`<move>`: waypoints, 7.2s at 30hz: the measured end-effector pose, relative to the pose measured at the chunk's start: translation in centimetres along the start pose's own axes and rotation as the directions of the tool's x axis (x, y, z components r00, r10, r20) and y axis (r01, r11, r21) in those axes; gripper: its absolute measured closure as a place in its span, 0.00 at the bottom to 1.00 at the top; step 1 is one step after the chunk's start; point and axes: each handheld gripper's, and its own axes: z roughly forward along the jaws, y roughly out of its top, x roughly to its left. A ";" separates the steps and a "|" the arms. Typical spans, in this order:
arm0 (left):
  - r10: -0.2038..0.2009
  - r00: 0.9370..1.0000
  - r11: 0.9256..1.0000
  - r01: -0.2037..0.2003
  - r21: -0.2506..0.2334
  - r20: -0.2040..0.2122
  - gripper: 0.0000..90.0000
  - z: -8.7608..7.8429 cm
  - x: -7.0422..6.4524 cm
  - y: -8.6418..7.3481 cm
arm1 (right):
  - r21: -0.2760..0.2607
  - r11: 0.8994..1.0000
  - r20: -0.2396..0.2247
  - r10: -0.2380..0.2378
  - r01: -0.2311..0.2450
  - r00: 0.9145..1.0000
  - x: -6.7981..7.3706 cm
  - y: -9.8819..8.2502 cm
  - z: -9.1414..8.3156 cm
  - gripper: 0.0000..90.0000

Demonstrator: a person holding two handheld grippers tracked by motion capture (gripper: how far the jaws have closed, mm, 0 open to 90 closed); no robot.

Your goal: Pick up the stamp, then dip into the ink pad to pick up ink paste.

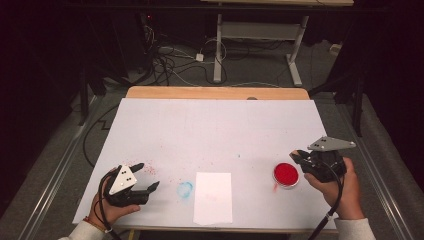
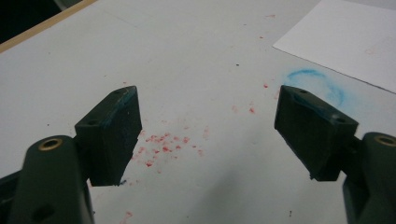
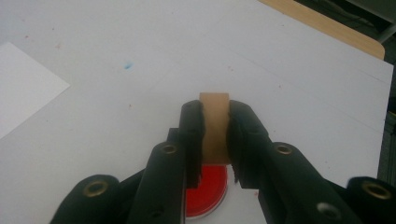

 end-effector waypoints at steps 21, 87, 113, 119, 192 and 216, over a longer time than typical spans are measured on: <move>0.009 1.000 1.000 -0.009 0.008 0.007 0.25 -0.1 0.0 -0.1 | 0.243 0.970 -0.076 -0.008 0.026 0.997 0.6 -2.7 5.9 0.85; 0.032 0.999 0.999 -0.032 0.018 0.012 0.25 0.1 -0.4 0.1 | -0.008 1.000 -0.052 0.007 -0.008 0.999 0.3 -0.1 -0.3 0.85; 0.032 0.999 0.999 -0.032 0.029 0.020 0.25 0.3 -0.3 0.0 | 0.162 0.987 -0.073 0.001 0.011 0.997 0.7 -2.5 4.3 0.85; 0.028 0.999 0.999 -0.029 0.033 0.032 0.25 0.6 0.1 -0.2 | 0.182 0.983 -0.076 0.001 0.013 0.997 0.8 -2.6 5.0 0.85; 0.056 0.998 0.998 -0.057 0.024 0.017 0.25 0.0 -0.4 -0.1 | 0.194 0.981 -0.091 0.037 -0.019 0.995 1.1 -3.9 6.2 0.85; 0.046 0.999 0.998 -0.047 0.035 0.016 0.26 -0.1 -0.5 -0.2 | -0.033 0.999 -0.094 0.002 -0.006 0.996 1.3 -1.2 1.6 0.85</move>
